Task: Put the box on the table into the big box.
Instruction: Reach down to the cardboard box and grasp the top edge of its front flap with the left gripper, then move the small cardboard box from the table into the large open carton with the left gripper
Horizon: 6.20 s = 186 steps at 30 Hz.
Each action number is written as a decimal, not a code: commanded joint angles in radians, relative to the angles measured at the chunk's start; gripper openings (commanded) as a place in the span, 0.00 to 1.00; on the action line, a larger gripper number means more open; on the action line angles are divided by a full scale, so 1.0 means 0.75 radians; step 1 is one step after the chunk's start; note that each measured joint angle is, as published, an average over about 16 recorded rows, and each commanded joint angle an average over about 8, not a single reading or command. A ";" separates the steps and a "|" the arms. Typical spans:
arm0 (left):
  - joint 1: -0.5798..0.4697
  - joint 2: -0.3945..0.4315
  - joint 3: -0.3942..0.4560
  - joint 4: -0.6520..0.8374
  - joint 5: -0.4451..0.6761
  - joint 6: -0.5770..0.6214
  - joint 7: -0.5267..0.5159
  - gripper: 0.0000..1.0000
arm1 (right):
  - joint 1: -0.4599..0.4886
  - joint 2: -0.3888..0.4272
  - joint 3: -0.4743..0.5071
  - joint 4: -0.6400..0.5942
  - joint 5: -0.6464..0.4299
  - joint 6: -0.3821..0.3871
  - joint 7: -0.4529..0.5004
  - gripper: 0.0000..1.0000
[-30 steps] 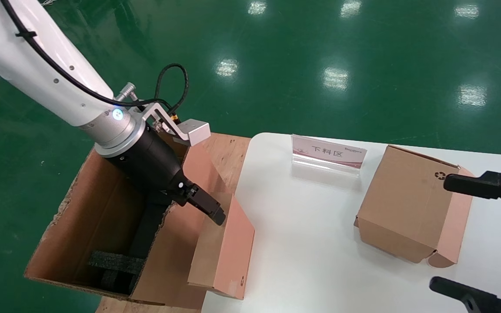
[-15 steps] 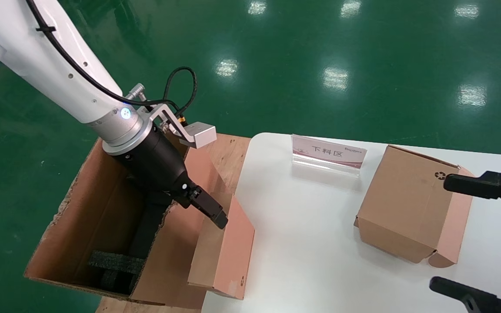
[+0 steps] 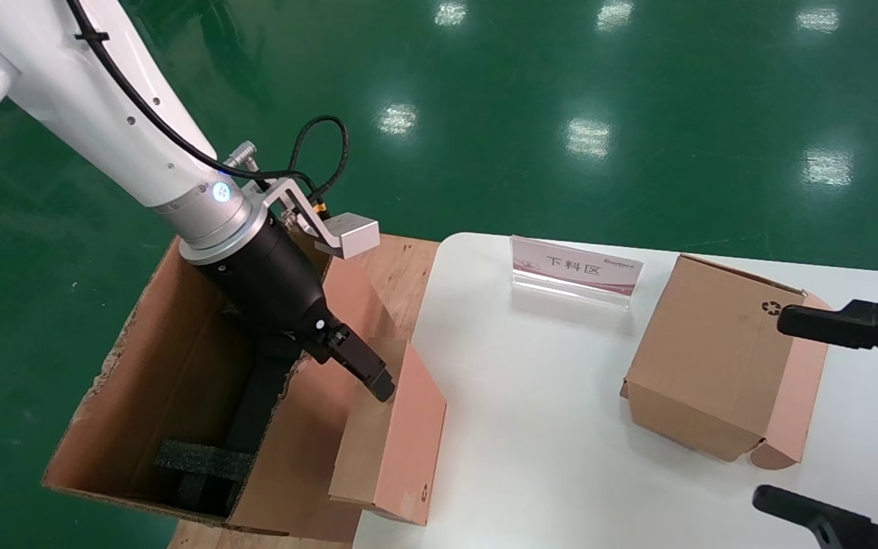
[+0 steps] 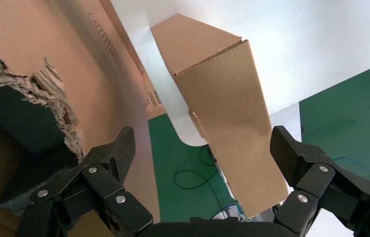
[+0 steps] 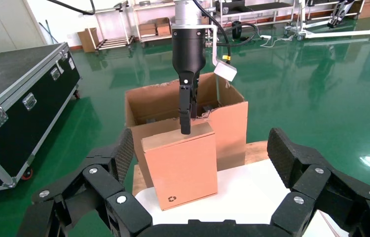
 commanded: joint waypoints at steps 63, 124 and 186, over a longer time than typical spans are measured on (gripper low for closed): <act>0.064 0.162 0.209 0.060 -0.169 -0.136 -0.059 1.00 | 0.000 0.000 0.000 0.000 0.000 0.000 0.000 1.00; 0.040 0.142 0.196 0.059 -0.127 -0.190 -0.065 0.00 | 0.000 0.000 0.000 0.000 0.000 0.000 0.000 1.00; -0.781 -0.310 0.470 -0.332 0.148 0.097 -0.593 0.00 | 0.000 0.000 0.000 0.000 0.000 0.000 0.000 1.00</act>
